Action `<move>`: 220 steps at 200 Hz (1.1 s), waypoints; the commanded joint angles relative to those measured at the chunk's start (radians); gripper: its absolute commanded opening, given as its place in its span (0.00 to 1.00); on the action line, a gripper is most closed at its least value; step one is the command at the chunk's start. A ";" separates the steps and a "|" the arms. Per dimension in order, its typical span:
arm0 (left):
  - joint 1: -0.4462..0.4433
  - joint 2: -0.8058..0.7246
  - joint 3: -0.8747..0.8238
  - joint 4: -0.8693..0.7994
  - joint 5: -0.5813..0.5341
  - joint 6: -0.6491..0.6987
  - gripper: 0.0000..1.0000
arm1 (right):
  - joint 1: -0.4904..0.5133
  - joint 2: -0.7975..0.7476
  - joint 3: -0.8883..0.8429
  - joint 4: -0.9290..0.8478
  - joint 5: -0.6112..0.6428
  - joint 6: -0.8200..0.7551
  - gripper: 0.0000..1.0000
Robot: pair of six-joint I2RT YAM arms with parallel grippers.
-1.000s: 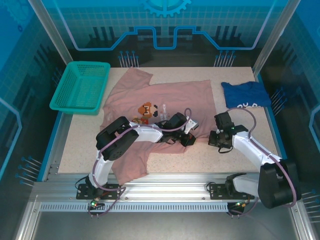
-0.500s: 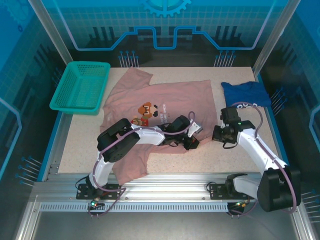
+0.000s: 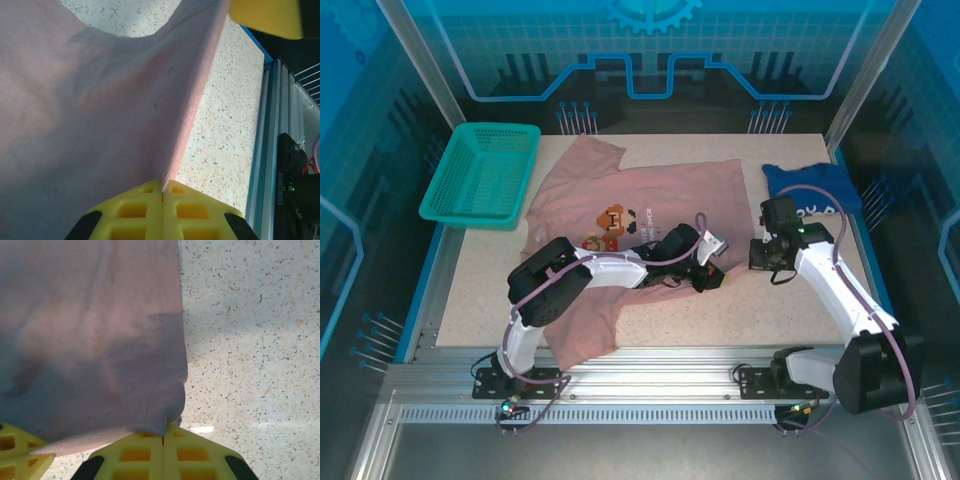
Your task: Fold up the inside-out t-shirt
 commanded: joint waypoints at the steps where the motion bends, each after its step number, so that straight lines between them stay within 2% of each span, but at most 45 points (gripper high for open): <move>1: 0.001 0.028 -0.002 -0.017 0.028 -0.009 0.00 | 0.009 0.044 0.024 0.000 0.042 -0.017 0.00; 36: -0.001 0.043 -0.006 -0.018 0.026 -0.002 0.00 | -0.009 0.068 0.008 0.018 -0.012 -0.001 0.14; 67: -0.007 0.046 -0.015 -0.020 0.026 0.005 0.00 | -0.072 0.047 -0.041 0.044 -0.139 0.017 0.28; 95: -0.011 0.049 -0.020 -0.021 0.028 0.008 0.00 | -0.138 0.014 -0.120 0.081 -0.269 0.050 0.38; 148: -0.019 0.054 -0.025 -0.013 0.029 0.018 0.00 | -0.209 0.003 -0.194 0.183 -0.414 0.114 0.43; 185: -0.028 0.058 -0.027 -0.011 0.024 0.031 0.00 | -0.206 0.098 -0.155 0.245 -0.403 0.136 0.44; 220: -0.042 0.070 -0.031 -0.004 0.019 0.031 0.00 | -0.159 0.180 -0.127 0.272 -0.357 0.159 0.44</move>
